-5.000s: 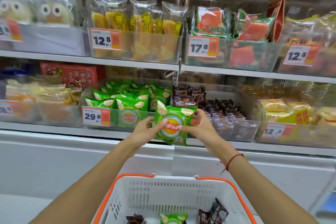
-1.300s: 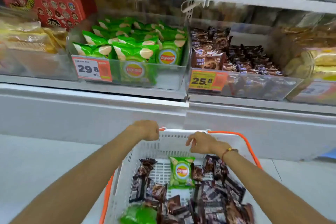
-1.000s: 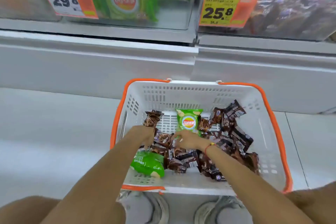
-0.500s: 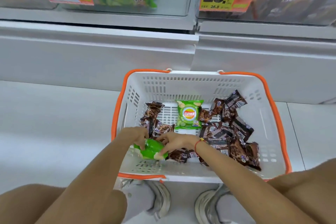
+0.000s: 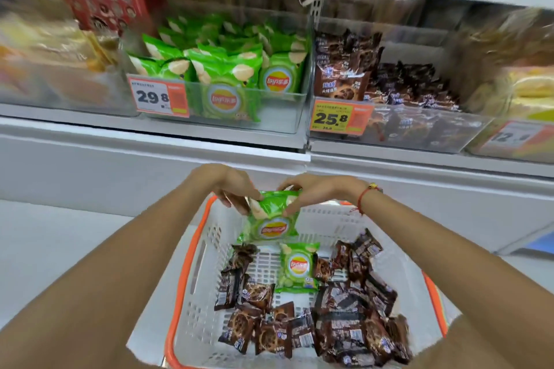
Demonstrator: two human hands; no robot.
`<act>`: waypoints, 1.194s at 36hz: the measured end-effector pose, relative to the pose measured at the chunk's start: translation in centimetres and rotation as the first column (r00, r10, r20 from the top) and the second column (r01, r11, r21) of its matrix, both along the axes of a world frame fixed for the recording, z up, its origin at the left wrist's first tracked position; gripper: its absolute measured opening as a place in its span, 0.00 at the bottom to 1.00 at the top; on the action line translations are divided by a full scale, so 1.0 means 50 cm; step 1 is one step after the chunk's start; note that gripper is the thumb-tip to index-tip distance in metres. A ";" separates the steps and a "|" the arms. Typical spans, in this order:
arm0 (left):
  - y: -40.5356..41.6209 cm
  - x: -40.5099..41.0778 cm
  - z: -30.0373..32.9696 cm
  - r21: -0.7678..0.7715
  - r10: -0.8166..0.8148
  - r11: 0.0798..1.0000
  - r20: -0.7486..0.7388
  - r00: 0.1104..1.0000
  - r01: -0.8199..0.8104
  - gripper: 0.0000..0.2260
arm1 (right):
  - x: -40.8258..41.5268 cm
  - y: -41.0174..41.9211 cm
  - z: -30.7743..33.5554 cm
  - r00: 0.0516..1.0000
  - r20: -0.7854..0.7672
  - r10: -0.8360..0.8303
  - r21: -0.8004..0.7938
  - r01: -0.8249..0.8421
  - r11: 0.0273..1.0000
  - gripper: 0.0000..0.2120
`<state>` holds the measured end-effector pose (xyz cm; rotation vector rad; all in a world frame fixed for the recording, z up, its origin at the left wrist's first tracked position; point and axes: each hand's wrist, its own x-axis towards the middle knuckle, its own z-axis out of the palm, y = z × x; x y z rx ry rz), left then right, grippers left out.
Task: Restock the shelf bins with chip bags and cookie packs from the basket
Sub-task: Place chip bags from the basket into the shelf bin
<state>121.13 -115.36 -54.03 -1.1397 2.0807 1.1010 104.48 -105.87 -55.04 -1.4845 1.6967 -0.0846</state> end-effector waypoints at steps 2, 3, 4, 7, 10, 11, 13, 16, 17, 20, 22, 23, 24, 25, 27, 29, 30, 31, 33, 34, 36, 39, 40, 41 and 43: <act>0.001 -0.009 0.036 -0.050 -0.008 0.999 -0.057 0.998 0.005 0.12 | -0.022 0.002 0.032 0.999 -0.050 -0.023 -0.114 0.017 0.993 0.27; 0.001 -0.011 0.047 -0.074 -0.009 0.997 -0.091 0.996 0.002 0.13 | -0.033 0.006 0.040 0.997 -0.032 -0.064 -0.187 0.057 0.981 0.25; 0.000 -0.013 0.055 -0.084 0.007 0.996 -0.133 0.991 -0.019 0.14 | -0.042 0.012 0.044 0.994 0.012 -0.111 -0.257 0.111 0.960 0.21; 0.001 -0.008 0.078 -0.114 0.048 0.990 -0.262 0.964 -0.081 0.22 | -0.056 0.039 0.052 0.957 0.193 -0.214 -0.353 0.272 0.895 0.15; -0.006 0.005 0.085 -0.131 0.008 0.989 -0.387 0.922 -0.064 0.24 | -0.063 0.056 0.055 0.925 0.288 -0.248 -0.347 0.342 0.873 0.13; -0.007 0.009 0.085 -0.138 0.001 0.988 -0.423 0.906 -0.065 0.27 | -0.065 0.058 0.057 0.917 0.300 -0.263 -0.361 0.364 0.858 0.11; -0.013 0.010 0.083 -0.112 0.032 0.989 -0.479 0.877 -0.097 0.30 | -0.067 0.055 0.063 0.895 0.331 -0.300 -0.396 0.420 0.817 0.10; -0.019 0.007 0.085 -0.104 0.045 0.986 -0.576 0.816 -0.128 0.22 | -0.068 0.050 0.077 0.880 0.354 -0.316 -0.450 0.457 0.767 0.20; -0.023 0.007 0.088 -0.129 0.031 0.982 -0.606 0.795 -0.137 0.23 | -0.064 0.050 0.087 0.884 0.349 -0.311 -0.464 0.451 0.763 0.24; -0.034 0.011 0.101 -0.197 -0.033 0.971 -0.674 0.738 -0.136 0.24 | -0.060 0.050 0.117 0.914 0.309 -0.264 -0.501 0.393 0.772 0.22; -0.041 0.009 0.115 -0.259 -0.083 0.955 -0.700 0.710 -0.143 0.23 | -0.063 0.047 0.144 0.936 0.236 -0.261 -0.561 0.351 0.750 0.15; -0.044 0.006 0.124 -0.296 -0.116 0.944 -0.709 0.695 -0.144 0.24 | -0.065 0.045 0.158 0.938 0.217 -0.268 -0.593 0.345 0.727 0.17; -0.047 0.002 0.136 -0.327 -0.147 0.934 -0.720 0.678 -0.145 0.27 | -0.065 0.042 0.175 0.940 0.213 -0.267 -0.622 0.341 0.705 0.20; -0.049 -0.002 0.148 -0.351 -0.170 0.924 -0.731 0.660 -0.151 0.29 | -0.064 0.039 0.190 0.942 0.211 -0.262 -0.647 0.335 0.685 0.23; -0.056 -0.014 0.176 -0.377 -0.179 0.904 -0.763 0.621 -0.202 0.28 | -0.054 0.033 0.222 0.938 0.232 -0.256 -0.678 0.345 0.649 0.24; -0.056 -0.022 0.206 -0.411 -0.196 0.872 -0.791 0.579 -0.265 0.25 | -0.048 0.025 0.246 0.935 0.215 -0.282 -0.740 0.344 0.578 0.25; -0.056 -0.025 0.217 -0.424 -0.214 0.860 -0.805 0.553 -0.285 0.25 | -0.046 0.022 0.258 0.932 0.190 -0.308 -0.779 0.334 0.531 0.25; -0.057 -0.027 0.225 -0.418 -0.214 0.854 -0.825 0.523 -0.310 0.25 | -0.046 0.016 0.266 0.926 0.170 -0.338 -0.812 0.326 0.483 0.25; -0.066 -0.025 0.230 -0.363 -0.153 0.838 -0.873 0.463 -0.408 0.26 | -0.043 0.010 0.281 0.901 0.149 -0.407 -0.855 0.324 0.404 0.24; -0.074 -0.023 0.228 -0.351 -0.124 0.804 -0.888 0.442 -0.479 0.25 | -0.040 0.010 0.289 0.885 0.147 -0.441 -0.874 0.325 0.362 0.24; -0.091 -0.020 0.223 -0.448 -0.143 0.635 -0.869 0.473 -0.630 0.20 | -0.035 0.009 0.299 0.857 0.169 -0.487 -0.915 0.321 0.246 0.25; -0.113 -0.018 0.210 -0.618 -0.179 0.392 -0.778 0.603 -0.681 0.16 | -0.026 0.002 0.307 0.833 0.234 -0.501 -0.946 0.314 0.081 0.25; -0.118 -0.020 0.202 -0.650 -0.185 0.359 -0.753 0.632 -0.669 0.16 | -0.022 -0.004 0.309 0.828 0.249 -0.503 -0.947 0.317 0.052 0.25; -0.122 -0.024 0.192 -0.674 -0.199 0.340 -0.733 0.651 -0.655 0.14 | -0.018 -0.015 0.309 0.823 0.258 -0.507 -0.948 0.317 0.032 0.25; -0.127 -0.035 0.168 -0.706 -0.232 0.313 -0.705 0.670 -0.635 0.10 | -0.010 -0.039 0.307 0.819 0.266 -0.509 -0.948 0.317 0.016 0.25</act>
